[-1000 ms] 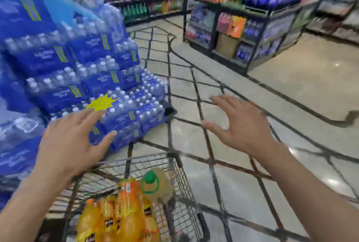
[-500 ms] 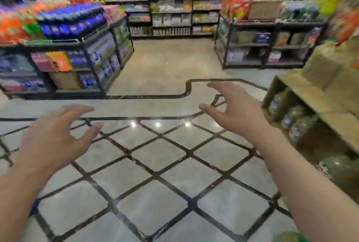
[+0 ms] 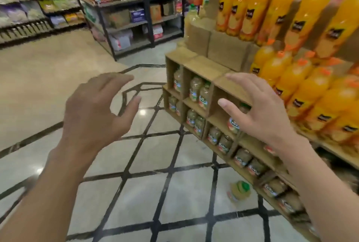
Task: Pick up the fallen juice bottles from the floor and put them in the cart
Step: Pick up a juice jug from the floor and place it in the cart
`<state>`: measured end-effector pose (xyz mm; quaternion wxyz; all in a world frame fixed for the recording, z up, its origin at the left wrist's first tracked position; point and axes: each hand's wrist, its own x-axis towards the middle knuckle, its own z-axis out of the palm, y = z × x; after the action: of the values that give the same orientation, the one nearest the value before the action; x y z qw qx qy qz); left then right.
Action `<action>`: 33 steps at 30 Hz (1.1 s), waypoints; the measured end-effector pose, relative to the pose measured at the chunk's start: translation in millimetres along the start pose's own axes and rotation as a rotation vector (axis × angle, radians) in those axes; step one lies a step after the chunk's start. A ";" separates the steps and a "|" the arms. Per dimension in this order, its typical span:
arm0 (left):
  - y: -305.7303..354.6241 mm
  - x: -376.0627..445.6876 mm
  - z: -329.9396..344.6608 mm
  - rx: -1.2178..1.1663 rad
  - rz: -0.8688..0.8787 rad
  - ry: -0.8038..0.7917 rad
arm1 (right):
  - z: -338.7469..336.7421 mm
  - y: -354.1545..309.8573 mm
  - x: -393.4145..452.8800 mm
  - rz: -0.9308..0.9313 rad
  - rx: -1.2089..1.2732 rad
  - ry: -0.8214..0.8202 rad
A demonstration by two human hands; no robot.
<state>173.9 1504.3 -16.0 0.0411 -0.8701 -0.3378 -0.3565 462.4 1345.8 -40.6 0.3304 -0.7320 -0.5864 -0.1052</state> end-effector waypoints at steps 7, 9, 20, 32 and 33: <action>58.2 76.5 157.6 -0.271 0.288 -0.158 | 5.0 100.0 -43.4 0.335 -0.145 0.069; 91.1 78.1 206.5 -0.350 0.378 -0.194 | 9.3 135.2 -66.7 0.413 -0.168 0.092; 216.4 -83.7 512.9 -0.654 0.652 -0.468 | 177.6 318.9 -296.0 0.760 -0.225 0.085; 183.0 -322.8 896.7 -0.724 0.930 -0.728 | 470.9 502.3 -534.4 1.012 -0.192 -0.046; 180.6 -339.1 927.8 -0.678 0.943 -0.807 | 490.5 517.5 -547.5 1.041 -0.146 -0.096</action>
<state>659.6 1465.9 -894.1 -0.2105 -0.9528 0.2157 -0.0356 669.3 1162.9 -896.1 0.2598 -0.9515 -0.1507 0.0662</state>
